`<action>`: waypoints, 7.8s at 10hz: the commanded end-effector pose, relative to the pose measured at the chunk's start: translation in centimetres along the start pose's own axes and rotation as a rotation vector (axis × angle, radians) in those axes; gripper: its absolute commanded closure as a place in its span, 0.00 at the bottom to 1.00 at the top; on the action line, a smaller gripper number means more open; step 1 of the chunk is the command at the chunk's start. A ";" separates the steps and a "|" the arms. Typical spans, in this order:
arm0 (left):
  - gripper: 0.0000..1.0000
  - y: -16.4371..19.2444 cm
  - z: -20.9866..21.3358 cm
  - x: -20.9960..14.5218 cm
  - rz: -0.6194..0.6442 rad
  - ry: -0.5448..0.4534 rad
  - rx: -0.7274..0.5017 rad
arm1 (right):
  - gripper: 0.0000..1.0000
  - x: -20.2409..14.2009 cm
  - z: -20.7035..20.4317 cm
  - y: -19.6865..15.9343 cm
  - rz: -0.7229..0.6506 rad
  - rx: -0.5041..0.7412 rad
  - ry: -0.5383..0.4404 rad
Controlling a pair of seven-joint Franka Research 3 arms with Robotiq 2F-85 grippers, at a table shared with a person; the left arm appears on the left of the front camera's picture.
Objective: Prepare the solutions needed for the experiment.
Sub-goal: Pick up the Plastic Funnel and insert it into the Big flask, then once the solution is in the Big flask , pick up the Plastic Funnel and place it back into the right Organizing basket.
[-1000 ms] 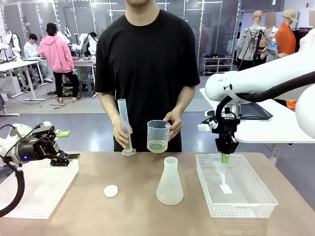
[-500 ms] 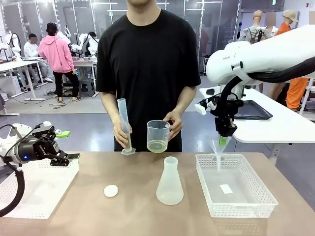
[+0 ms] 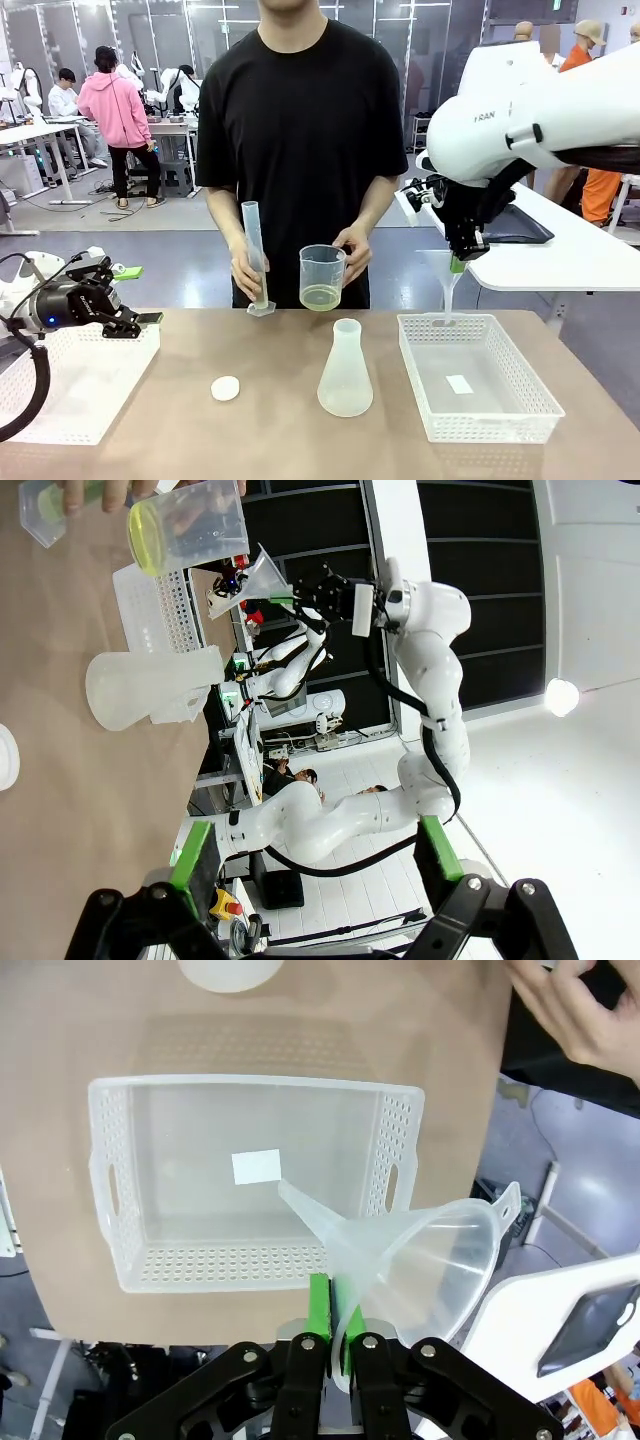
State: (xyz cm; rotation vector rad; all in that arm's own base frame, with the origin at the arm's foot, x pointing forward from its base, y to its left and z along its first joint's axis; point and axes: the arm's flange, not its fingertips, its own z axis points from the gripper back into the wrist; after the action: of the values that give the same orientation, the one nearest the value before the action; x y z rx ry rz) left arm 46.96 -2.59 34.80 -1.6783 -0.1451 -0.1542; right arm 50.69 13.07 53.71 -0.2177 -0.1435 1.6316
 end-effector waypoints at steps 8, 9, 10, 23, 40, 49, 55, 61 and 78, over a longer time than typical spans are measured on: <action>0.00 -0.1 -0.1 0.1 -0.006 -0.010 -0.009 | 0.95 0.3 0.1 1.4 -0.018 -0.026 0.001; 0.00 -0.1 -0.1 0.1 -0.006 -0.010 -0.009 | 0.95 1.7 0.4 1.7 0.091 -0.093 -0.036; 0.00 -0.1 -0.1 0.1 -0.006 -0.010 -0.009 | 0.95 3.2 1.0 1.8 0.126 -0.141 -0.032; 0.00 -0.1 -0.1 0.1 -0.006 -0.010 -0.009 | 0.95 15.1 6.4 8.0 0.606 -0.421 -0.128; 0.00 -0.1 -0.1 0.1 -0.006 -0.010 -0.009 | 0.95 14.1 0.9 9.8 0.466 -0.349 -0.203; 0.00 -0.1 -0.1 0.1 -0.006 -0.010 -0.009 | 0.95 14.2 -2.4 11.0 0.415 -0.348 -0.261; 0.00 -0.1 -0.1 0.1 -0.006 -0.010 -0.009 | 0.95 13.8 -3.9 11.9 0.392 -0.334 -0.267; 0.00 -0.1 -0.1 0.1 -0.006 -0.010 -0.009 | 0.61 13.8 -4.3 12.4 0.373 -0.316 -0.265; 0.00 -0.1 -0.1 0.1 -0.006 -0.010 -0.009 | 0.21 13.8 -4.3 12.1 0.396 -0.307 -0.243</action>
State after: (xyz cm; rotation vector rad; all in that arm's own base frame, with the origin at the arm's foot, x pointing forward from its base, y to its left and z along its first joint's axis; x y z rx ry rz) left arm 46.96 -2.60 34.80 -1.6783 -0.1450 -0.1543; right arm 39.07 25.75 45.98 -0.2924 -0.5616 2.0264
